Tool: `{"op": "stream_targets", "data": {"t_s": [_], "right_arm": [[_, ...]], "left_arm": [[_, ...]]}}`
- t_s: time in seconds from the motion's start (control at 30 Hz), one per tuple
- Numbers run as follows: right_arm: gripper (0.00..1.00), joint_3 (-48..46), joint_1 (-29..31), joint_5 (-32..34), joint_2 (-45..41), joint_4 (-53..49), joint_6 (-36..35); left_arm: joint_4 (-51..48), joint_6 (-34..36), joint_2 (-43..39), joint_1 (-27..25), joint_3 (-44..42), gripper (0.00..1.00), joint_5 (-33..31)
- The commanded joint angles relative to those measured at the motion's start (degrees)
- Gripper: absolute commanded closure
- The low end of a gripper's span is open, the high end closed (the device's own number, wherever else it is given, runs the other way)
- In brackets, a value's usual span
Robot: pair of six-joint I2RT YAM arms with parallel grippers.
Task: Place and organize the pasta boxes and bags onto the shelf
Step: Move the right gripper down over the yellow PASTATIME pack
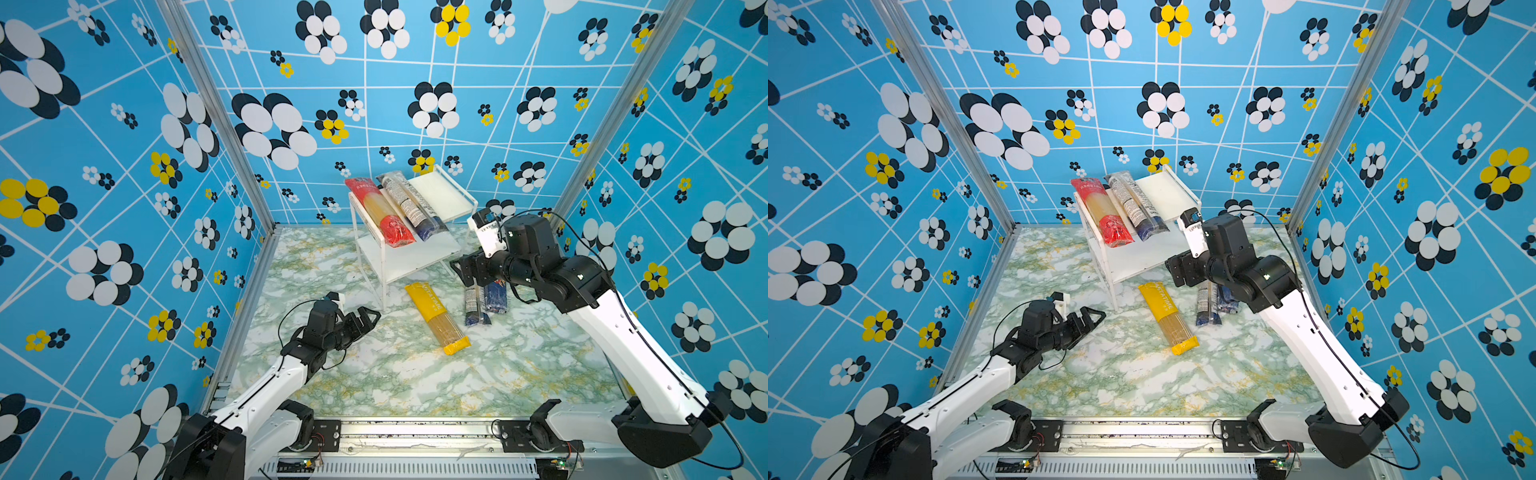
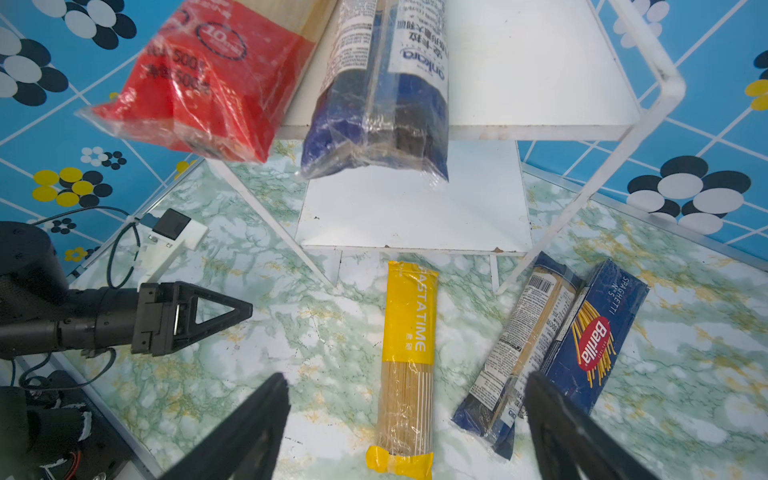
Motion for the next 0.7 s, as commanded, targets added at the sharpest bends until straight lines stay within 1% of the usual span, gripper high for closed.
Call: {"op": "stream_targets", "data": {"t_s": [0.0,0.43,0.67], "right_arm": [[0.09,-4.06,-0.2,0.11,-3.13,1.58,1.94],[0.09,-14.4,-0.18,-0.5,-11.4,1.65,4.26],[0.09,-20.57,-0.19,-2.95,-15.51,2.43,7.29]], "left_arm": [[0.27,-0.25,0.91,-0.95,1.4,0.01,-1.32],[0.19,0.32,2.49,-4.07,3.23,0.01,-2.29],[0.25,-0.09,2.81,-6.46,3.4,0.01,-3.43]]}}
